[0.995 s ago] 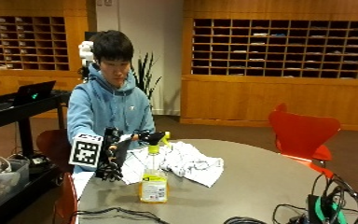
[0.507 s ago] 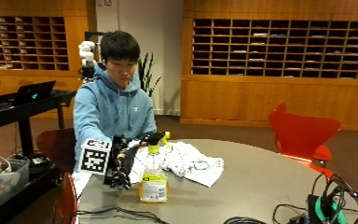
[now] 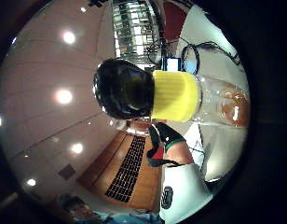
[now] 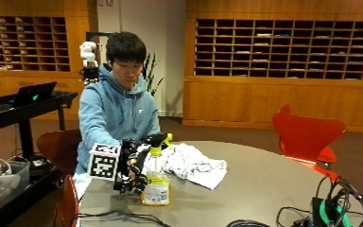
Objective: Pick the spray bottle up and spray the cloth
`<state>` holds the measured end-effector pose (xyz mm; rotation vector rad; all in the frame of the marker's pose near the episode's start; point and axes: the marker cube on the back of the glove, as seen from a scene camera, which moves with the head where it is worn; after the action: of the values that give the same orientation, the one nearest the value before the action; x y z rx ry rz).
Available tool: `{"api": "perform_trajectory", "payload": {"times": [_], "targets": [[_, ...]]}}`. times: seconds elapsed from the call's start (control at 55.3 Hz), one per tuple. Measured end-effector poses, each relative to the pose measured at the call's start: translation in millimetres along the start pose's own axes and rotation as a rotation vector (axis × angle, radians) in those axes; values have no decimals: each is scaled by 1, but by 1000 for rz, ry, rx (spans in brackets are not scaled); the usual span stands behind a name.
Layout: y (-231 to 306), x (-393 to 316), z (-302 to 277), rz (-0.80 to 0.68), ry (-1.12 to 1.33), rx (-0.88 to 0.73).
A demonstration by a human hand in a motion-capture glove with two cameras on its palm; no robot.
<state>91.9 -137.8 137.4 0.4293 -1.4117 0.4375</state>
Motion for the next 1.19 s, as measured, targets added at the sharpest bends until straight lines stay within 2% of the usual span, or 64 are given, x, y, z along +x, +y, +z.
{"api": "perform_trajectory", "payload": {"times": [0.308, 0.507, 0.904, 1.194], "targets": [[-5, 0, 9, -6, 34, 14], [-16, -4, 10, 56, 44, 49], [-17, -8, 17, 74, 75, 100], [-10, -18, 15, 8, 174, 66]]}}
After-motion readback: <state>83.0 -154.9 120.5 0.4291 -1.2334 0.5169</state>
